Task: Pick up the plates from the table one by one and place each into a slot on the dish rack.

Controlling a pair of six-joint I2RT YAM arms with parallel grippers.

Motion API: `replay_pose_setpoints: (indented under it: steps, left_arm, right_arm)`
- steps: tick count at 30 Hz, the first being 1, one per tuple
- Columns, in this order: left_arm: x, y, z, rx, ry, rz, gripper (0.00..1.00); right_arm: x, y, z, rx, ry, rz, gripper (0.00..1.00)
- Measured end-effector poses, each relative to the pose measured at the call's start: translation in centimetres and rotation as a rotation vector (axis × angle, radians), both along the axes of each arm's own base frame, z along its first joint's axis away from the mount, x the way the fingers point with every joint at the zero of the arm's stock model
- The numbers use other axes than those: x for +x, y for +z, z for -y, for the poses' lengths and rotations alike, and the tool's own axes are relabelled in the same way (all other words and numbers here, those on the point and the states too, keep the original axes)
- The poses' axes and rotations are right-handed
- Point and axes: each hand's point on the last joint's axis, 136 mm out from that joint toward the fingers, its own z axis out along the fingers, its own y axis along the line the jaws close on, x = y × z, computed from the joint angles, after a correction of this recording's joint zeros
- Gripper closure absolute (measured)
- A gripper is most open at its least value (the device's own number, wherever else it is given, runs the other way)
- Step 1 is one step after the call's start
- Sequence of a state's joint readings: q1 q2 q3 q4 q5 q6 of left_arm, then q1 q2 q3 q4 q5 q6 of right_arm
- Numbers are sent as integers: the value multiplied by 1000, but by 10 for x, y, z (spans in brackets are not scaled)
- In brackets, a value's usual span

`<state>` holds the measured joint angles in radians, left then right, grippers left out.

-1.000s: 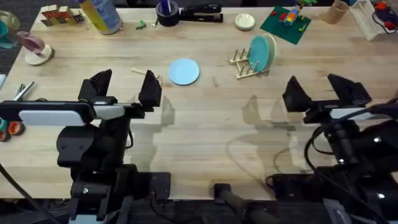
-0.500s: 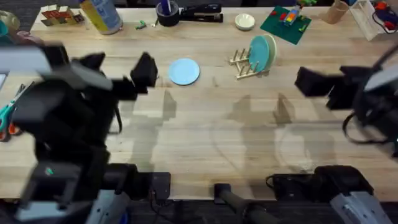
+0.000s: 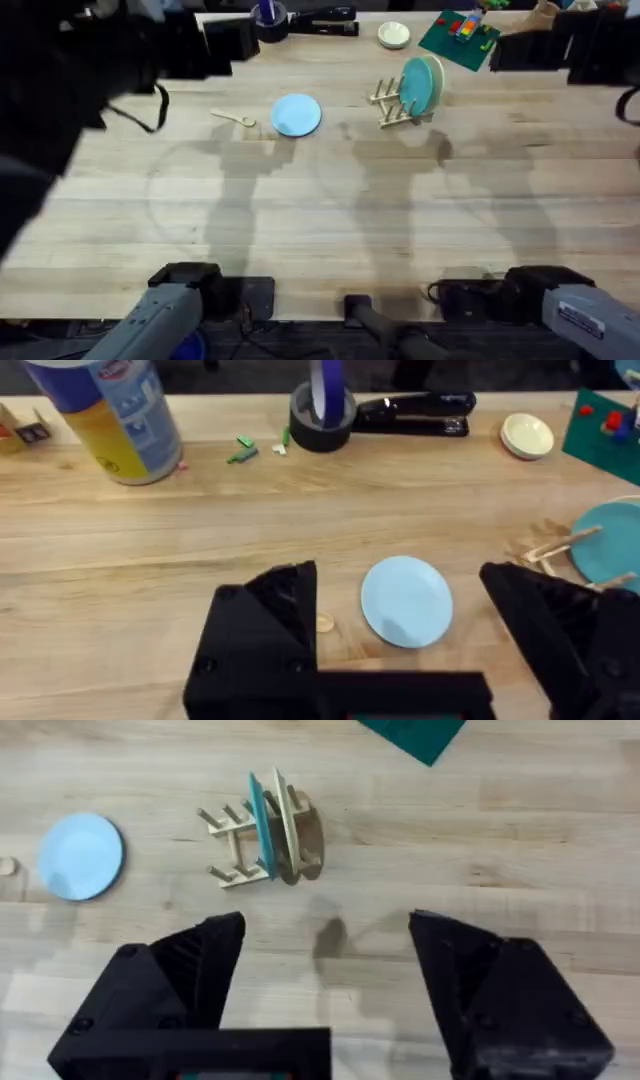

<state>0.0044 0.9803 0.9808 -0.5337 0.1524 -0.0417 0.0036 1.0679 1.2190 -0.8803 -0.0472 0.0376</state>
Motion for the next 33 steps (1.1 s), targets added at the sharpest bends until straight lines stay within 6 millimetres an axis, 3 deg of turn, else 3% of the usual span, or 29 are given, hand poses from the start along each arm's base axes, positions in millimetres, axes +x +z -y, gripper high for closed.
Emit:
replay_pose_setpoints:
  steps: [13,33]
  left_arm:
    - [18,-3,11,-36,-55,-88,8]
    - [5,-16,19,-66,-93,-159,8]
  right_arm:
    - [4,0,0,2,2,-22,9]
    - [4,1,0,2,2,-21,9]
